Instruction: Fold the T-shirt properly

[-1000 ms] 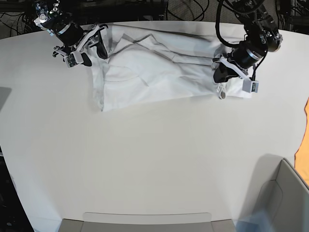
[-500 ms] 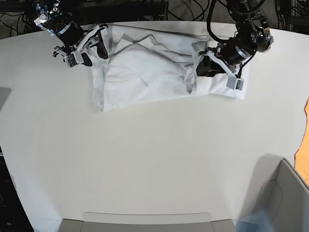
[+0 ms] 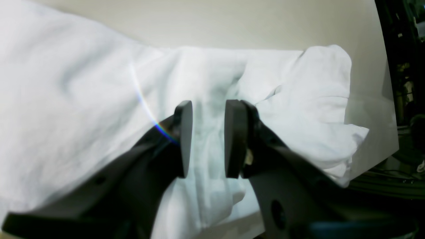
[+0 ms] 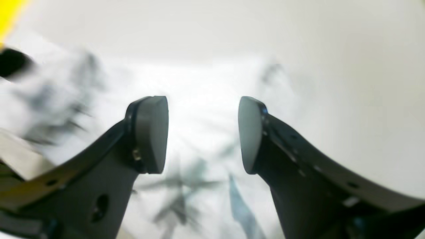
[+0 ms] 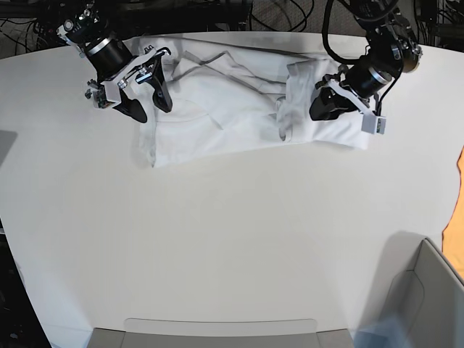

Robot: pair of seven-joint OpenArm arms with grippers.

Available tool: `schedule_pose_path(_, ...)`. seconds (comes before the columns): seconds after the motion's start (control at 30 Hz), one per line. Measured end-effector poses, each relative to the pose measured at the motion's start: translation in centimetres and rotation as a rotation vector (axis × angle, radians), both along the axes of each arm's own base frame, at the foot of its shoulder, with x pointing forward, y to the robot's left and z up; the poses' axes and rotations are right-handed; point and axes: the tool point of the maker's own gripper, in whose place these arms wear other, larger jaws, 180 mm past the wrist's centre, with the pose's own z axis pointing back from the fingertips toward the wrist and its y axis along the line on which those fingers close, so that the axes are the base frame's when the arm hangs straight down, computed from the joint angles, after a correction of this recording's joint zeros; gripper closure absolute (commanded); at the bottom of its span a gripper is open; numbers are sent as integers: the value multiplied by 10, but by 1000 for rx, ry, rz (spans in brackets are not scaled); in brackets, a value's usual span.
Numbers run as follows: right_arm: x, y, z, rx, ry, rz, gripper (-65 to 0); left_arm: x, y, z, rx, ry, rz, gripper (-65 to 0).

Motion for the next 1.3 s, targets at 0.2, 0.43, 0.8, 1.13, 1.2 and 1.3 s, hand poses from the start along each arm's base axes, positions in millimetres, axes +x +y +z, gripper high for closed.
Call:
schedule_pose_path(0.2, 7, -7, 22, 411, 134, -57, -333, -1, -1, 0, -5, 2, -1, -179)
schedule_pose_path(0.43, 15, -80, -30, 356, 284, -256, -333, 0, -3, 0, -8, -1, -5, -179)
schedule_pose_path(0.8, 5, -42, -96, 466, 528, -191, -333, 0, -3, 0, -9, -1, -3, -179)
schedule_pose_path(1.13, 10, 2, -87, 581, 552, -85, -332, -1, -2, 0, -6, 1, -3, -112)
schedule_pose_path(1.2, 14, 10, -84, 582, 546, -61, -332, -1, -2, 0, -6, 2, -4, -96)
schedule_pose_path(1.3, 15, 20, -88, 535, 550, -23, -332, -1, -2, 0, -7, 1, -3, -88)
